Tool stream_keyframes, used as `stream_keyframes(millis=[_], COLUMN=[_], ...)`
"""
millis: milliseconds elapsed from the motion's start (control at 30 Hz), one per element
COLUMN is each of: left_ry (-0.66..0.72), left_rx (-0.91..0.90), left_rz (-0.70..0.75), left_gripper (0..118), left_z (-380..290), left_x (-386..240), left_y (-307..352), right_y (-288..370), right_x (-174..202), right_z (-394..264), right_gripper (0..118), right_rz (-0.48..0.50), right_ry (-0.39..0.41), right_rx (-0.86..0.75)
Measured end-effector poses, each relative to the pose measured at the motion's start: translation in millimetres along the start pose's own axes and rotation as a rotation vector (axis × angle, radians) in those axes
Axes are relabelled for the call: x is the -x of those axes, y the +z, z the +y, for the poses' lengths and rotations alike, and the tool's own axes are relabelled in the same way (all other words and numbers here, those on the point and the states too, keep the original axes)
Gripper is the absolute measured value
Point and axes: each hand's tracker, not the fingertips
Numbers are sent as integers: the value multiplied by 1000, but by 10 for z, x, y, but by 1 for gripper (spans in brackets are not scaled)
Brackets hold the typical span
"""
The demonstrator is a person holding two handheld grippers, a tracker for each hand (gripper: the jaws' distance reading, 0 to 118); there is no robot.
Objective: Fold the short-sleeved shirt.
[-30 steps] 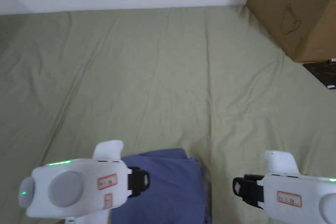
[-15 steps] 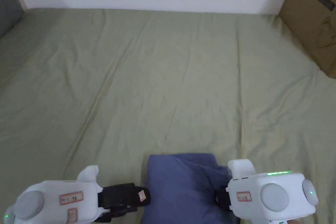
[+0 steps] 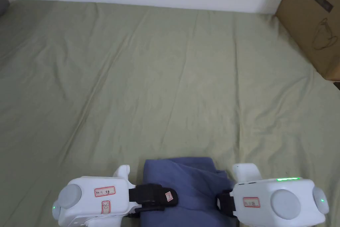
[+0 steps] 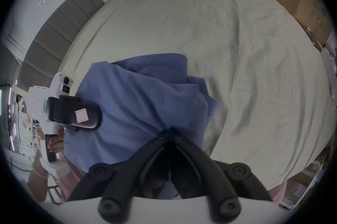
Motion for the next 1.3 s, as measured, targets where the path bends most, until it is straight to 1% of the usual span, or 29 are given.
stream_keyframes(millis=[33,67,100,167,267,333,367,433,500,567,633,733,800,867,900,933,1000,1033,1067,1100,1133,1200,1233,1267,1300], left_ry=[89,145,147,-17,-111,-178,-173,-177,-229,-231,-210,-217,-181,-156,-158,-165,-161,-198,-207,-216,-226,-188,-185,-151,-162], left_rx=[8,12,9,0,3,-1,-30,-70,-98,-117,-119,-69,-52,-48,-71,-82,-116,-85,-83,-71,-65,-50,-43,-99,-132], left_rz=[-82,-110,-87,63,150,219,275,443,612,724,871,1083,1229,1318,1353,1348,1402,1454,1486,1504,1533,1476,1480,1347,1299], left_gripper=[37,35,34,34,34,34,33,34,34,34,34,34,34,35,46,52,64,84,94,99,100,100,100,98,91], left_z=[10,13,37,113,297,431,507,660,772,878,991,1103,1165,1178,1158,1151,1107,1091,1077,1065,1072,1028,997,969,910], left_x=[43,25,-73,-204,-349,-375,-349,-282,-243,-149,-24,149,310,419,442,456,443,421,390,342,293,161,65,8,-117], left_y=[32,62,112,288,647,977,1155,1554,1921,2261,2557,2847,3012,3144,3193,3221,3218,3213,3206,3208,3237,3232,3232,3188,3150], right_y=[42,77,117,162,196,196,190,169,157,145,127,121,129,134,138,141,128,126,135,141,150,204,221,235,247], right_x=[0,8,27,91,214,298,334,377,410,434,436,438,406,379,358,329,302,295,287,282,280,298,306,309,306], right_z=[10,16,27,54,111,145,159,191,201,212,209,195,180,171,161,160,157,154,160,158,155,138,129,118,107], right_gripper=[0,0,0,0,0,0,0,0,0,0,0,0,0,0,0,0,0,0,0,0,0,0,0,0,0], right_rz=[26,31,27,9,7,1,-2,2,13,17,12,-12,-20,-30,-35,-38,-48,-51,-52,-52,-49,-59,-58,-54,-49], right_ry=[-23,-33,-33,-13,32,48,57,57,53,55,61,57,46,31,26,21,9,6,2,-2,-4,1,8,10,8], right_rx=[-5,-10,-19,-36,-46,-55,-60,-66,-69,-66,-55,-40,-32,-28,-28,-27,-19,-18,-19,-19,-23,-38,-43,-48,-52])
